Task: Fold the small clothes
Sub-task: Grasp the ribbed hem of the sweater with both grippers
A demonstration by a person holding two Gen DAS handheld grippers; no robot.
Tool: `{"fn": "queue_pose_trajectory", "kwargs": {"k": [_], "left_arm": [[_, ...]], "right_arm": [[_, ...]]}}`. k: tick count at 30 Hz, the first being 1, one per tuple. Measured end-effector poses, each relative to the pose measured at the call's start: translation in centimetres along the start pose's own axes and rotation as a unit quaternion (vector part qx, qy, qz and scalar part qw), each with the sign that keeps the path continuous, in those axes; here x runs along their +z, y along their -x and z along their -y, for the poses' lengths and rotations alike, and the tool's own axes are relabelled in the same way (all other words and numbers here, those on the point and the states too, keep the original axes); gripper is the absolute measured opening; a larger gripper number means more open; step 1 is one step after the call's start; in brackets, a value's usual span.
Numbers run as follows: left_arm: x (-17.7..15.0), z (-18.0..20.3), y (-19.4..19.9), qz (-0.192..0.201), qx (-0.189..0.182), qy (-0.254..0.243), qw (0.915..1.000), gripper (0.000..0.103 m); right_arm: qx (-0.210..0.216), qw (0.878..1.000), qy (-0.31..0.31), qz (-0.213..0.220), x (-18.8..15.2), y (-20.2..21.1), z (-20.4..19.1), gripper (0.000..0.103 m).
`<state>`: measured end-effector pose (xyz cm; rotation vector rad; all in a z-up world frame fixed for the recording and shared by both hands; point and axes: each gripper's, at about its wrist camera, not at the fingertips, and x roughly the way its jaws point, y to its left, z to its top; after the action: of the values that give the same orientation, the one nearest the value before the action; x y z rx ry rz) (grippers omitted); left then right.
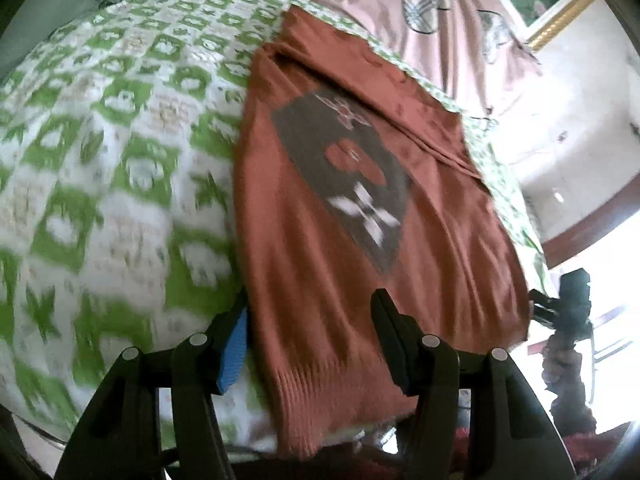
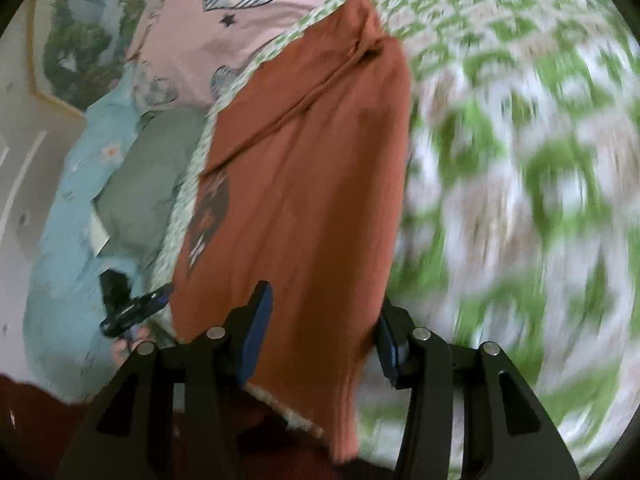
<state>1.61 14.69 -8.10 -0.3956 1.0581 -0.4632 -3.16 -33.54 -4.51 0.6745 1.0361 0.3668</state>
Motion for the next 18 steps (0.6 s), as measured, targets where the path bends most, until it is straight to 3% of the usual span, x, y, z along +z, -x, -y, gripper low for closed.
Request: {"fn": "queue_pose_trajectory", "kwargs": {"k": [4,9,10,13,18], "left_arm": [[-1.8,-0.1,0.5,-0.013,-0.032,-0.002,0.9994,0.055],[-2.2,-0.2,0.6,-0.020,-0.035,-0.011,0.9991,0.049],[-2.1,-0.2,0.6,-0.021,-0.035,-0.010,0.9991,0.043],[-1.8,-0.3,0.3,-0.020,-0.016,-0.015,0.9996,0.010],[-1.7,-1.0,0.1,-0.025,-0.021,0.003,0.9995,0.012]], "right_arm": [[0.026,1.000,0.009,-0.009,-1.7,-0.2,-0.7,0.050],[0.045,0.999,-0.004,0.004,-1.2,-0.8,-0.5,0.050],[0.047,0.999,-0.007,0.006,-1.0,-0.8,-0.5,0.050],[0.065,0.997,-0.015,0.027,-0.3,-0.3,-0.1,0.050],[0.069,0.995,-0.049,0.052,1.5,0.0,1.4,0.050]]}}
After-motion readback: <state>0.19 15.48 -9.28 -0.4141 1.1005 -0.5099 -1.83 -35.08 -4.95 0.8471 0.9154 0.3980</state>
